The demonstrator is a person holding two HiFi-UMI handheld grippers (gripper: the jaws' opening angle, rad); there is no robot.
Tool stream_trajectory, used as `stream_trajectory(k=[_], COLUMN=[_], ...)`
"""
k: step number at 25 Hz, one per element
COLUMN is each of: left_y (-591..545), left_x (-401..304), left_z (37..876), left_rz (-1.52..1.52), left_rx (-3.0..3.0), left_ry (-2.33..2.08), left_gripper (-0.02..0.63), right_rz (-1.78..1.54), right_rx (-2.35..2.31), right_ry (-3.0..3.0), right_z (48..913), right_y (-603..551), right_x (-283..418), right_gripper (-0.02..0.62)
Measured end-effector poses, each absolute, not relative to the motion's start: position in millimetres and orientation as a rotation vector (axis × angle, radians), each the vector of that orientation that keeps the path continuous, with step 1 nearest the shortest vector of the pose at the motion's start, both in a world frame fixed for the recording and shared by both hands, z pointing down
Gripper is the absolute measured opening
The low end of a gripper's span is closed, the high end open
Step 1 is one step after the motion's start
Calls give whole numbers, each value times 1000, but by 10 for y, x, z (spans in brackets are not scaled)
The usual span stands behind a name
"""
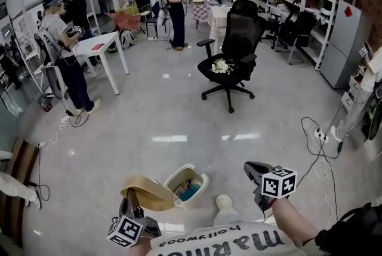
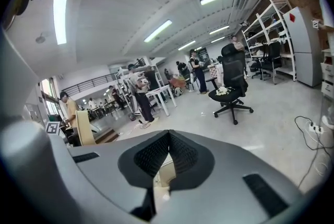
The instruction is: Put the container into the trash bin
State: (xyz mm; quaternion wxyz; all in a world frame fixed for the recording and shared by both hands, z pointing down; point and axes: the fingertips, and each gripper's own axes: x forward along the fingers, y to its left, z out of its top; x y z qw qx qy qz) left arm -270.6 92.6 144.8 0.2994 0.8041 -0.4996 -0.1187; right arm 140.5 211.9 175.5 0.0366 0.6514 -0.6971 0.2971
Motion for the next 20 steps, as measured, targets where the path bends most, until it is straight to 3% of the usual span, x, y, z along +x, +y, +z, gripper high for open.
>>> stream_trajectory(k=[20], left_y=[-36], left_x=[-2072], left_z=[1609], left_rz=[-400], left_rx=[1929], left_ry=[-1599], left_gripper=[1], right_rz=[915], right_rx=[1622], right_ry=[-2307], right_z=[1875], right_y=[-44], right_x=[2083], right_gripper=[2])
